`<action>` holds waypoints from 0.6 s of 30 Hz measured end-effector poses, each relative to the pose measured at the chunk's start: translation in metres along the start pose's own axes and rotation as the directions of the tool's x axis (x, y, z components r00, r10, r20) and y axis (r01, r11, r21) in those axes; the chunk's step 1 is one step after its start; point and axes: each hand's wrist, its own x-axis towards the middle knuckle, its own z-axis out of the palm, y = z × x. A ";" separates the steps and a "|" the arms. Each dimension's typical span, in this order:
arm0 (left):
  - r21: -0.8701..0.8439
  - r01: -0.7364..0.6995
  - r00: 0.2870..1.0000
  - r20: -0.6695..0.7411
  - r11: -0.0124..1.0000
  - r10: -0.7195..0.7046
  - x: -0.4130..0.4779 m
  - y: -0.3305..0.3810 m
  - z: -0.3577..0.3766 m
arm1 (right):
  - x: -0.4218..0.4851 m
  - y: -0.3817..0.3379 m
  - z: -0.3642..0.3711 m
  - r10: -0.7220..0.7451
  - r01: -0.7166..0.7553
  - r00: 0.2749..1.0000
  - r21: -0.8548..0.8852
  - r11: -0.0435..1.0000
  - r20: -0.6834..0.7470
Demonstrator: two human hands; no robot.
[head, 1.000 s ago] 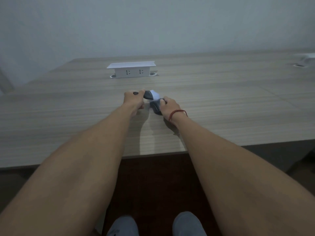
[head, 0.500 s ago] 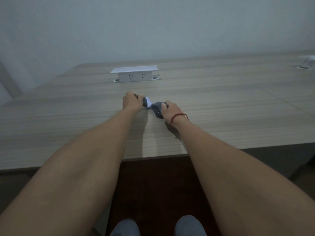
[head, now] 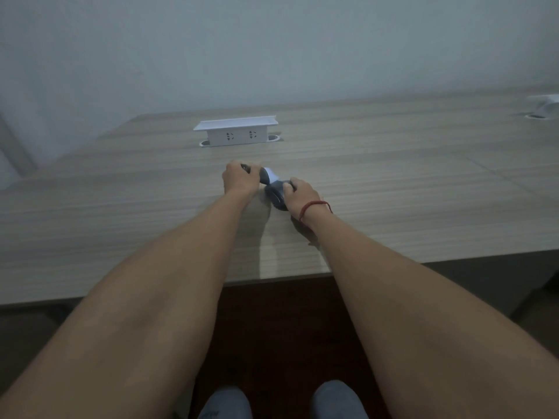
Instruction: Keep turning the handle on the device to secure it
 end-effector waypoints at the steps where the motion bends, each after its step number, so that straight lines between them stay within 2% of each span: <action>1: -0.010 0.002 1.000 0.016 1.000 -0.002 -0.001 -0.002 -0.005 | -0.001 0.000 0.001 0.001 -0.001 1.000 -0.010 1.000 -0.003; 6: -0.051 0.171 0.979 0.118 0.984 -0.164 -0.009 -0.010 -0.021 | -0.004 -0.001 0.006 0.024 -0.026 0.999 -0.054 0.998 -0.035; 10: -0.037 0.229 0.972 0.067 0.973 -0.227 -0.010 -0.015 -0.029 | -0.011 -0.005 0.008 0.060 -0.062 0.997 -0.048 0.997 -0.050; 12: -0.136 0.258 0.953 0.198 0.956 -0.229 -0.016 -0.015 -0.031 | -0.015 -0.006 0.008 0.063 -0.065 0.996 -0.036 0.997 -0.060; 15: -0.188 0.354 0.879 0.401 0.916 -0.258 -0.019 -0.021 -0.036 | -0.017 -0.007 0.005 0.071 -0.074 0.994 -0.028 0.997 -0.082; 18: -0.156 0.344 0.862 0.444 0.926 -0.245 -0.017 -0.021 -0.042 | -0.016 -0.011 0.003 0.091 -0.093 0.991 -0.020 0.995 -0.099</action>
